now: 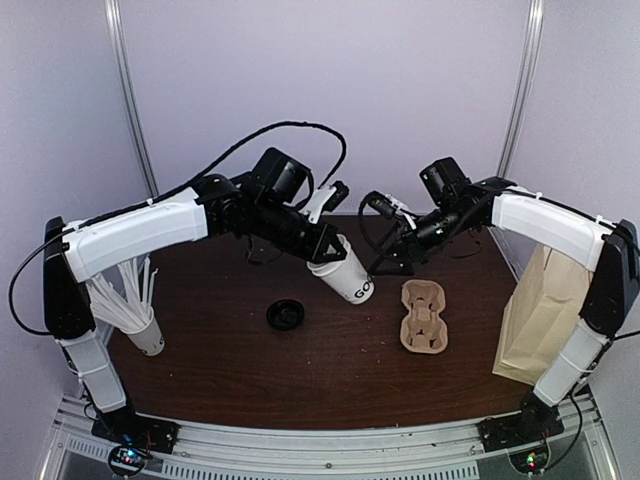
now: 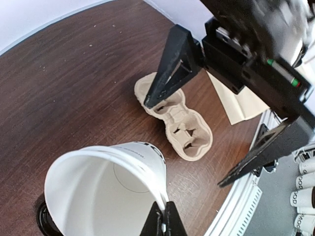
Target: Pack the takeout coffee
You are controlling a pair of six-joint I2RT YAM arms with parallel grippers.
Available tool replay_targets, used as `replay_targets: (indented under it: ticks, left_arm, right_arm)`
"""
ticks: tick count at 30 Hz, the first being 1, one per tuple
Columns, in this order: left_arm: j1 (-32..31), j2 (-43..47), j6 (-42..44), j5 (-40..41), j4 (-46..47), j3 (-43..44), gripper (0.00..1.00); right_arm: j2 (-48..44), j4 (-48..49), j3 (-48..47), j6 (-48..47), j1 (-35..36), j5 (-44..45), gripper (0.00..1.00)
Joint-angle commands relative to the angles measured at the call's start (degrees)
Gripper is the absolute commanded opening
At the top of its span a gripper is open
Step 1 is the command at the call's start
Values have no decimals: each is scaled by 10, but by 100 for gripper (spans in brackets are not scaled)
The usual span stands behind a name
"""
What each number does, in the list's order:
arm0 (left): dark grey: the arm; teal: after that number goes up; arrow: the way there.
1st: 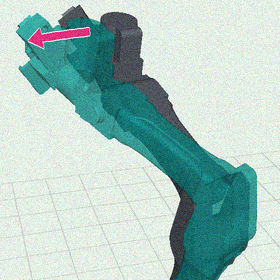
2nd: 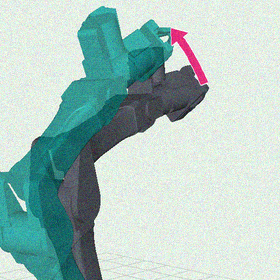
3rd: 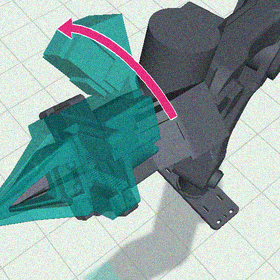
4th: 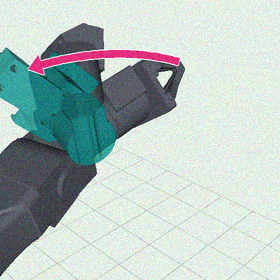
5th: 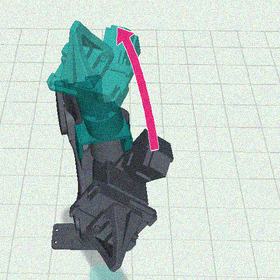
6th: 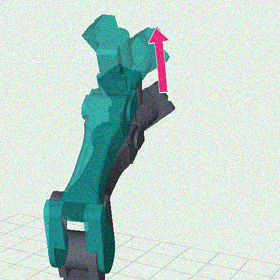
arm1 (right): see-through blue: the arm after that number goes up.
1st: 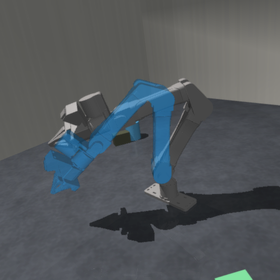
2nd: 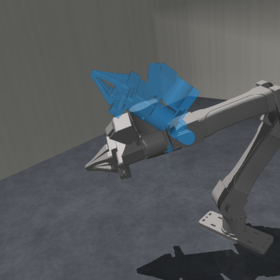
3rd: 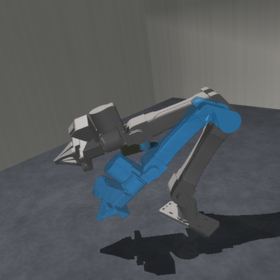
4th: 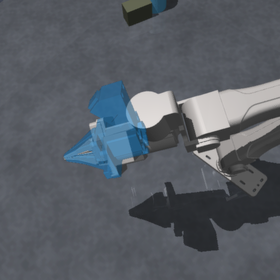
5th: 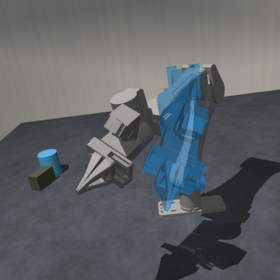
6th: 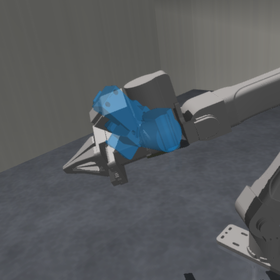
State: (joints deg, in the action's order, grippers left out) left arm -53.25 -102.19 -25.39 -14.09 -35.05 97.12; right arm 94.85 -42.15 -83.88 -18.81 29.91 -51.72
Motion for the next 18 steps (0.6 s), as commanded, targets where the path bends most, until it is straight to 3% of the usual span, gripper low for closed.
replay_targets:
  ticks: [1,4,18]
  left_arm:
    - [-1,43,26,-41,-55,36,0]
    - [2,83,1,-42,-22,-7,0]
    - [11,168,-68,-90,107,-120,0]
  right_arm:
    - [-76,-46,41,-194,11,43,100]
    - [-90,-6,66,-153,18,75,100]
    - [-98,-29,74,-159,95,77,100]
